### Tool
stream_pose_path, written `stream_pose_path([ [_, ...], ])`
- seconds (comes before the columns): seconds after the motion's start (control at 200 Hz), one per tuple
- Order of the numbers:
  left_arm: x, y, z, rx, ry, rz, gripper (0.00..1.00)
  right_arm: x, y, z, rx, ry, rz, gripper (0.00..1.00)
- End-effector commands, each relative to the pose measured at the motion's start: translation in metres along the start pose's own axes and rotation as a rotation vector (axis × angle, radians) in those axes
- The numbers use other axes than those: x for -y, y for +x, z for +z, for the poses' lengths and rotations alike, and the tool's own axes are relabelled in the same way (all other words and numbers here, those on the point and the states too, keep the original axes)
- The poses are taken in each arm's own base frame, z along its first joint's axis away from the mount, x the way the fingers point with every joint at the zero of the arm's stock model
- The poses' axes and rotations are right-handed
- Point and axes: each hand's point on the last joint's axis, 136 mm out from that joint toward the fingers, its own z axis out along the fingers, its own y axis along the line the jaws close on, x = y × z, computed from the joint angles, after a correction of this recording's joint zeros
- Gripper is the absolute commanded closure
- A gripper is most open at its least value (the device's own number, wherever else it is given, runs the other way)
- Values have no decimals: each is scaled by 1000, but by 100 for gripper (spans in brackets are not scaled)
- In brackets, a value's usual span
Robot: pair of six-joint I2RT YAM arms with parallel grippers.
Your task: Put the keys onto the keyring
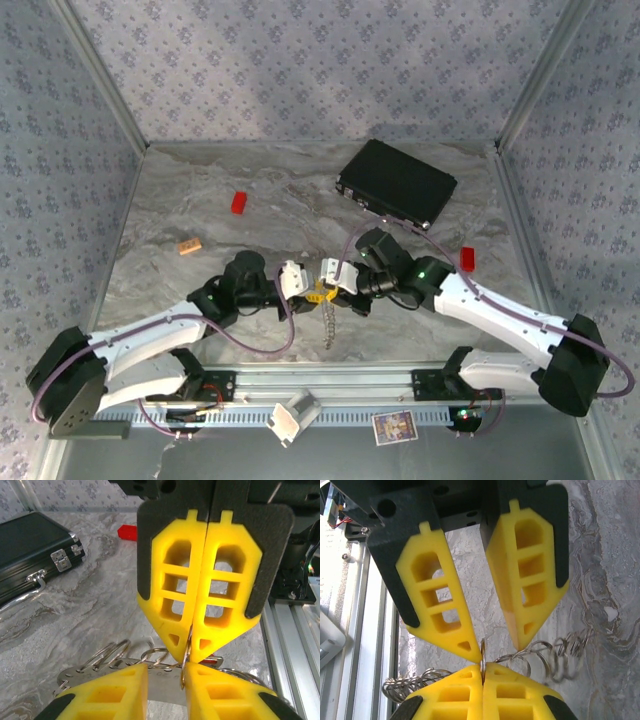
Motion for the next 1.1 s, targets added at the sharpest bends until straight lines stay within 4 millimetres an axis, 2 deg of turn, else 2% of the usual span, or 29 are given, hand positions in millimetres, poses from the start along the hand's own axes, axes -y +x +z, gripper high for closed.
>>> stream_pose_path([
  [0.0,2,-8,3,0,26,29,79,3,-14,-4,17,6,-35,100],
  [0.205,5,-13,4,21,51,36,100,6,-17,-5,27,20,-29,100],
  [0.285,6,-17,1,47,48,34,100,13,-17,-15,93,53,13,72],
  [0.39,7,-27,-3,136,33,14,100,16,-18,-32,236,84,60,61],
  [0.585,10,-37,-9,259,34,-26,100,10,-13,-36,348,87,105,62],
  [0.71,15,-37,-11,280,55,-18,100,10,-7,-29,340,79,127,62],
  [0.909,17,-38,-11,299,64,-15,100,2,-10,-23,356,18,132,64],
  [1.094,18,-39,-12,305,67,-13,100,-1,-13,-18,355,-12,128,69],
])
